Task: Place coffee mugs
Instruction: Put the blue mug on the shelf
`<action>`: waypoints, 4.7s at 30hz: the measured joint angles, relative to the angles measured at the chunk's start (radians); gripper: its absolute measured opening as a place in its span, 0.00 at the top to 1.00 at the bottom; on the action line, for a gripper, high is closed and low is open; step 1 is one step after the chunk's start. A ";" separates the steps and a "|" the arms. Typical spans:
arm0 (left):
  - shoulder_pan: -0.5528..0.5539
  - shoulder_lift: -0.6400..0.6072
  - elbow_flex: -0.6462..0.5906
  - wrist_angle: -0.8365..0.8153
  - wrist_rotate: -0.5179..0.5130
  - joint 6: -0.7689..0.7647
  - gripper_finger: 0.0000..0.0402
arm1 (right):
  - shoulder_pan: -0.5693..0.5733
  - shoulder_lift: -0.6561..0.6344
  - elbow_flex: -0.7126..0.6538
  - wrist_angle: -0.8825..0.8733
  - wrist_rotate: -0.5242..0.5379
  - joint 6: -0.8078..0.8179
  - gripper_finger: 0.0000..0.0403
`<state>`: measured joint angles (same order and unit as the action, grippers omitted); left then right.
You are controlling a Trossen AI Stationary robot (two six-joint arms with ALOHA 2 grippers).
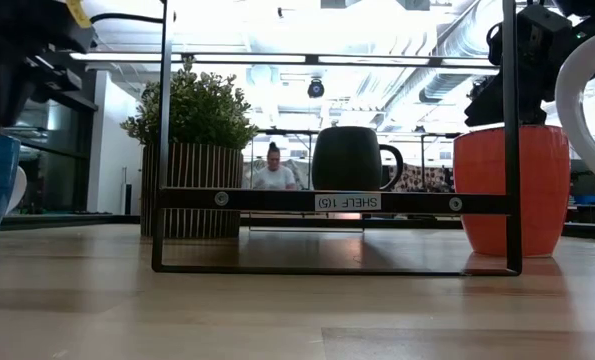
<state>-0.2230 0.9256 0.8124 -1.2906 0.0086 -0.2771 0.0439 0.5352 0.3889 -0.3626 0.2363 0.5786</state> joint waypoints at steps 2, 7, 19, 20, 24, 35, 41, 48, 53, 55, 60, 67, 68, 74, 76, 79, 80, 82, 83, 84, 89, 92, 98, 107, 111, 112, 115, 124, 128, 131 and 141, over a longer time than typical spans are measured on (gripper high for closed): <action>0.010 0.000 0.000 0.000 -0.014 0.000 0.86 | 0.000 0.000 0.000 0.000 0.000 -0.001 0.81; 0.046 0.000 0.000 0.000 -0.053 -0.006 0.78 | 0.000 0.000 0.000 -0.012 0.000 -0.002 0.81; 0.066 0.009 0.000 0.000 -0.024 0.057 0.58 | 0.000 0.000 0.000 -0.052 0.000 -0.002 0.81; 0.066 0.011 0.000 0.000 -0.021 0.071 0.58 | 0.000 0.000 0.000 -0.053 0.001 -0.002 0.81; 0.066 0.026 -0.021 0.004 -0.020 0.114 0.58 | 0.000 0.000 0.000 -0.052 0.004 -0.002 0.81; 0.066 0.073 -0.083 0.019 -0.021 0.096 0.58 | 0.000 0.000 0.000 -0.049 0.004 0.001 0.81; 0.066 0.098 -0.112 0.061 -0.031 0.021 0.58 | 0.000 0.000 0.000 -0.037 0.004 0.001 0.81; 0.066 0.099 -0.111 0.078 -0.005 -0.009 0.58 | 0.000 0.000 0.000 -0.045 0.004 -0.001 0.81; 0.066 0.100 -0.111 0.078 0.011 -0.033 0.59 | 0.000 0.000 0.000 -0.068 0.004 -0.002 0.81; 0.065 0.100 -0.111 0.077 0.011 -0.035 0.61 | 0.000 0.000 0.000 -0.078 0.004 -0.003 0.81; 0.066 0.100 -0.111 0.076 0.026 -0.036 0.74 | 0.000 0.000 0.000 -0.100 0.005 -0.002 0.81; 0.065 0.098 -0.109 0.077 0.058 -0.059 0.98 | 0.000 0.000 0.000 -0.120 0.051 -0.003 0.81; 0.065 0.097 -0.109 0.075 0.055 -0.069 0.97 | 0.000 0.000 0.000 -0.120 0.053 -0.003 0.81; 0.066 0.076 -0.055 0.062 -0.007 -0.089 0.99 | 0.000 0.000 0.000 -0.120 0.053 -0.003 0.81; 0.066 0.073 -0.027 0.038 -0.008 -0.092 0.99 | 0.000 0.000 0.000 -0.120 0.053 -0.003 0.81; 0.065 0.073 0.015 -0.026 0.008 -0.108 0.99 | 0.000 0.000 0.000 -0.120 0.053 -0.003 0.81; 0.064 0.074 0.028 -0.047 0.019 -0.116 0.99 | 0.000 0.000 0.000 -0.120 0.053 -0.003 0.81; 0.059 0.078 0.056 -0.072 0.024 -0.123 0.99 | 0.000 0.000 0.000 -0.120 0.053 -0.003 0.81; 0.056 0.078 0.075 -0.075 0.024 -0.123 0.99 | 0.000 0.000 0.000 -0.120 0.053 -0.003 0.81; 0.057 0.078 0.096 -0.078 0.023 -0.123 0.99 | 0.000 0.000 0.000 -0.120 0.053 -0.002 0.81; 0.058 0.103 0.199 -0.105 0.005 -0.140 0.99 | 0.000 0.000 0.000 -0.120 0.053 -0.002 0.81; 0.058 0.151 0.264 -0.150 0.007 -0.139 0.99 | 0.000 0.000 0.000 -0.120 0.053 -0.002 0.81; 0.058 0.309 0.447 -0.207 0.010 -0.065 0.99 | 0.000 0.000 0.000 -0.120 0.053 -0.005 0.81; 0.058 0.568 0.793 -0.240 -0.045 0.002 1.00 | 0.000 0.000 0.000 -0.120 0.049 -0.010 0.81; 0.061 0.684 0.924 -0.239 -0.068 0.048 1.00 | 0.000 0.000 0.000 -0.120 0.045 -0.010 0.81; 0.064 0.713 0.955 -0.240 -0.073 0.062 1.00 | 0.000 0.000 0.000 -0.120 0.044 -0.010 0.81; 0.070 0.793 1.032 -0.240 -0.073 0.084 1.00 | 0.000 0.000 0.000 -0.120 0.040 -0.010 0.81; 0.084 0.980 1.220 -0.205 -0.066 0.155 1.00 | 0.000 0.000 0.000 -0.120 0.018 -0.011 0.81; 0.106 1.047 1.267 -0.192 -0.063 0.196 1.00 | 0.000 0.000 0.000 -0.118 -0.022 -0.010 0.81; 0.128 1.083 1.273 -0.165 -0.060 0.237 1.00 | 0.000 0.000 0.000 -0.115 -0.031 -0.010 0.81; 0.208 1.110 1.273 -0.038 -0.045 0.324 1.00 | 0.000 0.000 0.000 -0.106 -0.046 -0.010 0.81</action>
<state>-0.0150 2.0354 2.0857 -1.3281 -0.0364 0.0468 0.0441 0.5351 0.3889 -0.4691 0.1899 0.5686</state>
